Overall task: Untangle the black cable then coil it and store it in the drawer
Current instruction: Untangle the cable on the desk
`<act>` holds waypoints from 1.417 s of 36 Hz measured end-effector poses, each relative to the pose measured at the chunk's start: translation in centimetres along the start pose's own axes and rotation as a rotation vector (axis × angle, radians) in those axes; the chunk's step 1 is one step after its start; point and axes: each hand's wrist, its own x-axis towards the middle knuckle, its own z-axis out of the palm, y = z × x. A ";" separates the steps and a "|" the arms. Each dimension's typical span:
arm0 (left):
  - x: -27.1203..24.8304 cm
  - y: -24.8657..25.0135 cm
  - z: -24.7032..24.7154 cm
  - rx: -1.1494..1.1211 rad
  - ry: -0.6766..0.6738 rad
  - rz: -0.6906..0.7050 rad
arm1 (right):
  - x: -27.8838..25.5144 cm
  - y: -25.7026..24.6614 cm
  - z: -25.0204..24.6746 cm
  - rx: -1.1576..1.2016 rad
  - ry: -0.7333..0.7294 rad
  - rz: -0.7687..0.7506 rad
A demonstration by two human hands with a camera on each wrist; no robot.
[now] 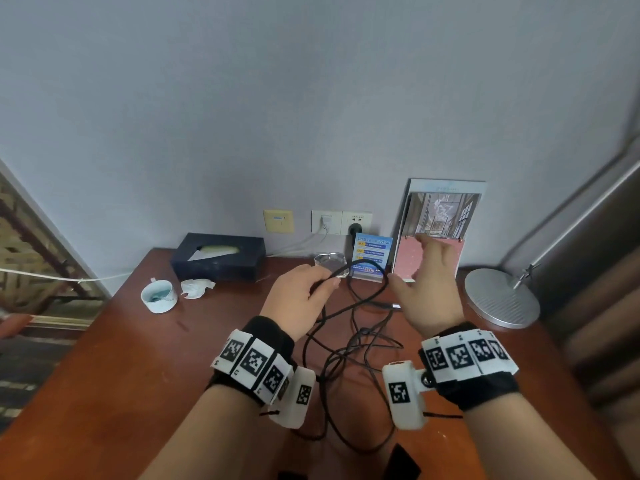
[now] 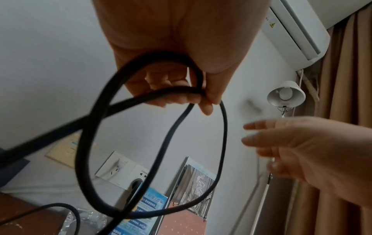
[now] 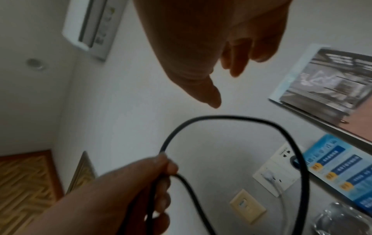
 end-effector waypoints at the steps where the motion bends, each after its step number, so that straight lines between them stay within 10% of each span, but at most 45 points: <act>1: 0.0 0.1 0.1 0.007 0.004 0.006 | -0.2 -0.5 0.0 -0.019 0.008 -0.083; 8: 0.3 1.9 0.9 0.050 -0.081 0.108 | -2.0 -2.7 2.1 -0.078 -0.216 -0.565; 16: 0.1 0.8 0.9 0.033 -0.083 0.044 | -1.9 -1.0 2.2 -0.074 -0.140 -0.407; 26: -0.4 -1.9 0.6 -0.022 -0.061 -0.091 | 0.0 0.1 1.2 0.556 0.096 0.215; 30: -0.4 -2.5 0.4 -0.021 -0.054 -0.133 | 0.9 1.2 0.8 0.355 0.051 0.307; 41: 0.7 -0.2 0.8 0.109 -0.078 -0.034 | -0.8 -1.5 2.5 -0.069 -0.243 -0.420; 51: 0.7 0.7 0.9 0.117 -0.162 0.008 | -1.6 -1.9 3.7 -0.135 -0.333 -0.376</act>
